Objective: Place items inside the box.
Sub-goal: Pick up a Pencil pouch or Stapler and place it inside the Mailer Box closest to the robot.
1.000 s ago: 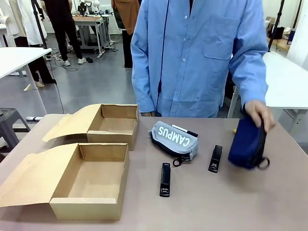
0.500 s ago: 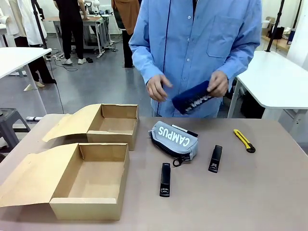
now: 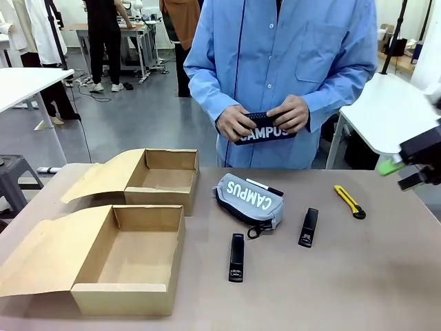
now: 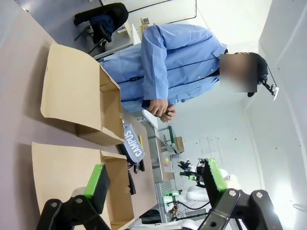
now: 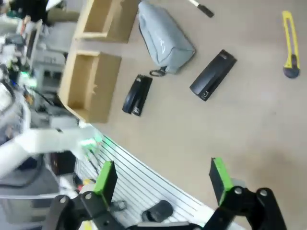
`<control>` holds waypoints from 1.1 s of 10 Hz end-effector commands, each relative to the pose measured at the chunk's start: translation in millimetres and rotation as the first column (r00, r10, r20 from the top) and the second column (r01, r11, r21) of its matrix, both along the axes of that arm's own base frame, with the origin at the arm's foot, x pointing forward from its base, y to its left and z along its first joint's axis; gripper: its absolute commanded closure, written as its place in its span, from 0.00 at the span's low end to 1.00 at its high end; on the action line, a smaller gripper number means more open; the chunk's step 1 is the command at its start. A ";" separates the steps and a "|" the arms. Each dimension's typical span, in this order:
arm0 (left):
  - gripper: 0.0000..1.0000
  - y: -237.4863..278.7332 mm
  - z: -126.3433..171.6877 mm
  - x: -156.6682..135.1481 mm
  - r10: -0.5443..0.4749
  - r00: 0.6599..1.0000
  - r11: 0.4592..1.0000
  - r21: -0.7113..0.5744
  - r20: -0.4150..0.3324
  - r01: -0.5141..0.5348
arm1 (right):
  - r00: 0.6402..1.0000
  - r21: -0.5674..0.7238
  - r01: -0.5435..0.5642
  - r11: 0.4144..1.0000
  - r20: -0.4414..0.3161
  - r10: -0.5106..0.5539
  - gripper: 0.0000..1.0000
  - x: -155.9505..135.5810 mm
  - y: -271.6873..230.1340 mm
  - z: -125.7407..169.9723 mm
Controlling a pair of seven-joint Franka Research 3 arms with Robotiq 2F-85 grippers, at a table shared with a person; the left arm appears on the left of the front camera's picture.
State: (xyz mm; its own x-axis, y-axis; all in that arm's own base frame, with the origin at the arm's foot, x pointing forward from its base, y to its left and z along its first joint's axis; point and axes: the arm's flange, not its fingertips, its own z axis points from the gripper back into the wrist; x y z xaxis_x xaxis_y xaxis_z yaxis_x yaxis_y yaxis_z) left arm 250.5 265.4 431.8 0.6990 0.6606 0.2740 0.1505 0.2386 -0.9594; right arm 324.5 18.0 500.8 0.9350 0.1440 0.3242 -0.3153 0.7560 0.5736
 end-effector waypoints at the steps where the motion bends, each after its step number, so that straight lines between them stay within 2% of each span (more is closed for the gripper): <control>1: 0.00 -0.2 1.5 0.3 0.006 0.999 1.000 -0.006 0.037 -0.005 | 0.994 0.078 0.108 0.991 -0.043 -0.105 0.00 -1.0 -24.7 0.8; 3: 0.00 -0.2 1.5 0.3 0.006 0.999 1.000 -0.006 0.037 -0.005 | 0.994 0.078 0.108 0.991 -0.043 -0.105 0.00 -1.0 -24.7 0.8; 4: 0.00 -0.2 1.5 0.3 0.006 0.999 1.000 -0.006 0.037 -0.005 | 1.000 0.035 0.026 0.999 -0.009 -0.026 0.00 0.2 -8.9 1.4; 5: 0.00 -0.2 1.5 0.3 0.006 0.999 1.000 -0.006 0.037 -0.005 | 1.000 -0.056 -0.006 0.998 0.022 0.007 0.00 -6.3 1.2 -6.7; 6: 0.00 -0.2 1.5 0.3 0.006 0.999 1.000 -0.006 0.037 -0.005 | 0.997 -0.100 -0.008 0.995 0.070 0.015 0.00 2.6 18.8 -4.5; 7: 0.00 -0.2 1.5 0.3 0.006 0.999 1.000 -0.006 0.037 -0.005 | 0.994 -0.179 -0.047 0.983 0.087 0.063 0.00 18.1 42.1 2.7; 9: 0.00 -0.2 1.5 0.3 0.006 0.999 1.000 -0.006 0.037 -0.005 | 0.975 -0.273 -0.131 0.953 0.140 0.173 0.00 50.9 102.2 18.7; 10: 0.00 -0.2 1.5 0.3 0.006 0.999 1.000 -0.006 0.037 -0.005 | 0.962 -0.379 -0.162 0.911 0.144 0.231 0.00 69.9 159.7 18.4; 11: 0.00 -0.2 1.5 0.3 0.006 0.999 1.000 -0.006 0.037 -0.005 | 0.955 -0.515 -0.152 0.843 0.142 0.259 0.00 84.0 211.5 4.6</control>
State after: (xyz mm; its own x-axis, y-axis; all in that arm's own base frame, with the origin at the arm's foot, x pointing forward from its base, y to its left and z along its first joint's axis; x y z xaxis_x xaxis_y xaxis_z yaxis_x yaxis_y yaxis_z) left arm 250.4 265.5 431.6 0.6990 0.6603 0.2747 0.1514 0.2388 -0.9592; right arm 373.9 198.4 513.4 0.7762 0.4932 0.3928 -0.5947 0.7795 0.1966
